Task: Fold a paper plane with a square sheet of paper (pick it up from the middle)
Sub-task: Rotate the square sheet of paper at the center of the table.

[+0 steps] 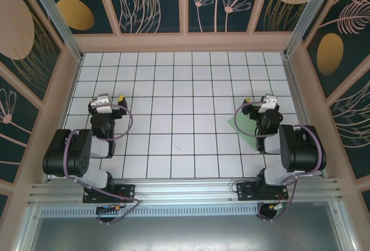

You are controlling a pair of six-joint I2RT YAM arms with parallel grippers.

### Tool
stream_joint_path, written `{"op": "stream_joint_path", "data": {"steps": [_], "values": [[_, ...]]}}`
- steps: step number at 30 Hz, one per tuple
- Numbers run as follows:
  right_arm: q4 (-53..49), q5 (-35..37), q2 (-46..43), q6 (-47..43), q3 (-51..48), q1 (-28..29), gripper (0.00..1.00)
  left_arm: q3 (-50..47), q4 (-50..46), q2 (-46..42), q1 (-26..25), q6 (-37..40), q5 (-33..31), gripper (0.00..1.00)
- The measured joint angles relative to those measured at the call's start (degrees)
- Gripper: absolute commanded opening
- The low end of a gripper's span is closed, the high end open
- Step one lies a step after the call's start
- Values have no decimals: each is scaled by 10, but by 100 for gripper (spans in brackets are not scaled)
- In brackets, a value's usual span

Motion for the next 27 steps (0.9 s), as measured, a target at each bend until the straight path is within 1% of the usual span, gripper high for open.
{"op": "stream_joint_path", "data": {"steps": [20, 22, 23, 25, 27], "values": [[-5, -17, -1, 0, 4, -6, 99, -1, 1, 0, 0, -2, 0, 99], [-29, -17, -11, 0, 13, -3, 99, -16, 19, -1, 0, -2, 0, 98], [-57, -16, -26, 0, 23, -2, 99, -29, 31, -4, 0, -2, -1, 99], [-137, -12, -59, 5, 56, 0, 99, -55, 42, -21, 0, -6, -7, 99], [-221, -3, -85, 25, 106, 1, 99, -70, 35, -55, 0, -10, -16, 99]]}}
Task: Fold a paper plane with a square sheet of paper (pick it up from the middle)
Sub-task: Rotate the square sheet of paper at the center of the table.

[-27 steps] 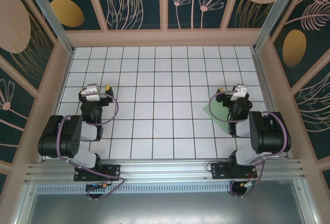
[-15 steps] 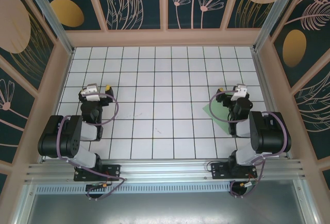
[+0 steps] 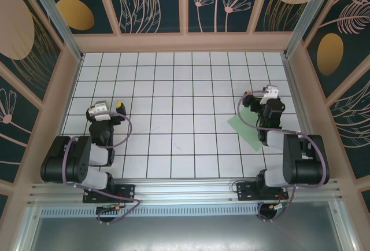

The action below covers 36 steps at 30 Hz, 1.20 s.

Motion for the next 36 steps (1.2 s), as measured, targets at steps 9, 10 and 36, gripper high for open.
{"op": "stream_joint_path", "data": {"steps": [9, 10, 36], "values": [[-335, -81, -25, 141, 177, -4, 97, 81, -254, -262, 0, -61, -32, 99], [-357, -103, -23, 155, 176, -4, 95, 85, -276, -284, 0, -73, -35, 99], [-599, -20, 141, 283, 301, 136, 80, 248, -658, -176, -76, -275, 141, 99]]}}
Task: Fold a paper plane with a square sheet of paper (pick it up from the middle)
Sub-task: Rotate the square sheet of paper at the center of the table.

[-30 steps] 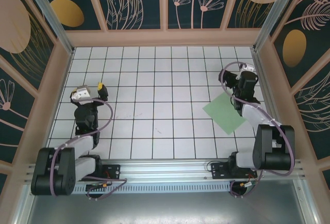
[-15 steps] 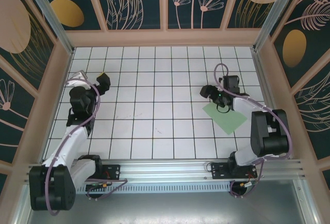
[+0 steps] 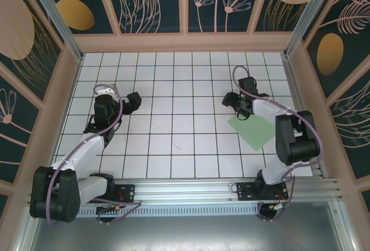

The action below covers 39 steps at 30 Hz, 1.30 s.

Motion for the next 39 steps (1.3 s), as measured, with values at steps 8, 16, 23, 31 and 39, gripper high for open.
{"op": "stream_joint_path", "data": {"steps": [8, 16, 23, 31, 39], "values": [[-19, 41, 0, 24, -8, -55, 81, -1, -7, -2, 0, 6, -8, 98], [-16, 32, 36, 7, -7, -40, 80, -1, -8, -2, 0, 9, -8, 99], [-7, 4, 64, -25, 25, 17, 80, 2, -26, -2, 0, 17, -17, 98], [-7, -46, 114, -68, 89, 130, 80, 5, -37, -3, 0, 17, -17, 99], [-54, -71, 145, -94, 160, 198, 78, 5, -39, -16, 0, 18, -9, 98]]}}
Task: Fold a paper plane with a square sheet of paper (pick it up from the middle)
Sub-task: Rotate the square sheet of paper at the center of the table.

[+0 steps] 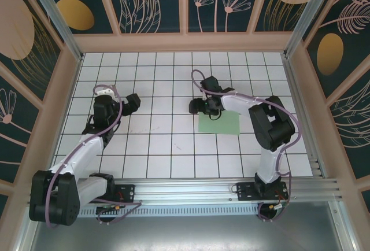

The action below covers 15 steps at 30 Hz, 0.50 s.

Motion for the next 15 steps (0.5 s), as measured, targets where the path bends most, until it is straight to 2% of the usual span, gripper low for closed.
{"op": "stream_joint_path", "data": {"steps": [4, 7, 12, 15], "values": [[-37, 73, -9, 15, 35, 14, 80, 13, -4, 35, -4, 4, 26, 99], [-72, 123, -34, 41, 37, -3, 80, 28, -6, 77, -28, 6, 38, 99], [-108, 147, -42, 50, 36, -61, 82, 45, 3, 139, -92, 3, 52, 99], [-128, 148, -37, 50, 35, -70, 85, 68, 15, 179, -130, 0, 53, 99]]}}
